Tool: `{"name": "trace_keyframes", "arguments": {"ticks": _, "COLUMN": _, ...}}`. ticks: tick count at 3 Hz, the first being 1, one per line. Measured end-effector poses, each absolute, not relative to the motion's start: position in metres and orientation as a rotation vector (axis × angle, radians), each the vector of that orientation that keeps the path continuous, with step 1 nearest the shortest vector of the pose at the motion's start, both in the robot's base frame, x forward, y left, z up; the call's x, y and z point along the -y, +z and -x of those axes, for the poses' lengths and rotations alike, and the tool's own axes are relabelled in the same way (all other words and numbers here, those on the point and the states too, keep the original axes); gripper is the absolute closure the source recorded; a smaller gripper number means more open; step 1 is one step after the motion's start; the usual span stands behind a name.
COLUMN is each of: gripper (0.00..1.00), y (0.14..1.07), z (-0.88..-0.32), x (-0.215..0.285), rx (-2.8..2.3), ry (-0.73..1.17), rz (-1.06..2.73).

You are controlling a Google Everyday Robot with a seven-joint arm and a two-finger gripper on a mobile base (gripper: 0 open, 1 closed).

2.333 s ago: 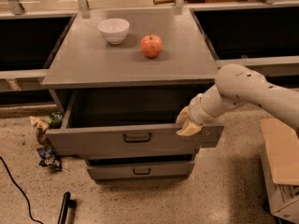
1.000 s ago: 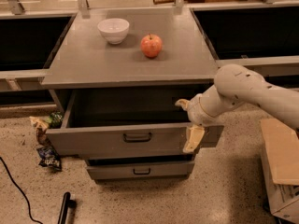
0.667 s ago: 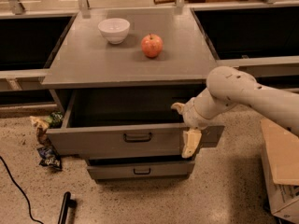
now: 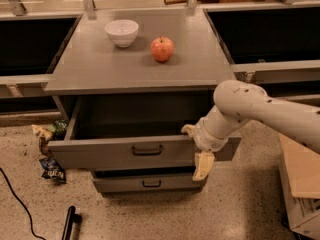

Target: Open top drawer

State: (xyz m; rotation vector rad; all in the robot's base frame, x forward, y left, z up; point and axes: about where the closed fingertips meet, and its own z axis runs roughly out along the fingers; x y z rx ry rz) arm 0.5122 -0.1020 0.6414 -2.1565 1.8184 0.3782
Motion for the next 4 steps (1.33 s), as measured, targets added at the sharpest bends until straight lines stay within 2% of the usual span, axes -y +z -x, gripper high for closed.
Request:
{"name": "trace_keyframes", "arguments": {"ticks": 2, "gripper": 0.66, "y": 0.658, "z": -0.502, "x": 0.102, "rx": -1.833, "ry": 0.362, "rz": 2.155}}
{"name": "trace_keyframes", "arguments": {"ticks": 3, "gripper": 0.62, "y": 0.665, "z": -0.476, "x": 0.099, "rx": -1.853, "ry": 0.355, "rz": 2.148}}
{"name": "trace_keyframes", "arguments": {"ticks": 4, "gripper": 0.38, "y": 0.662, "z": -0.470, "x": 0.100, "rx": -1.856, "ry": 0.360, "rz": 2.159}}
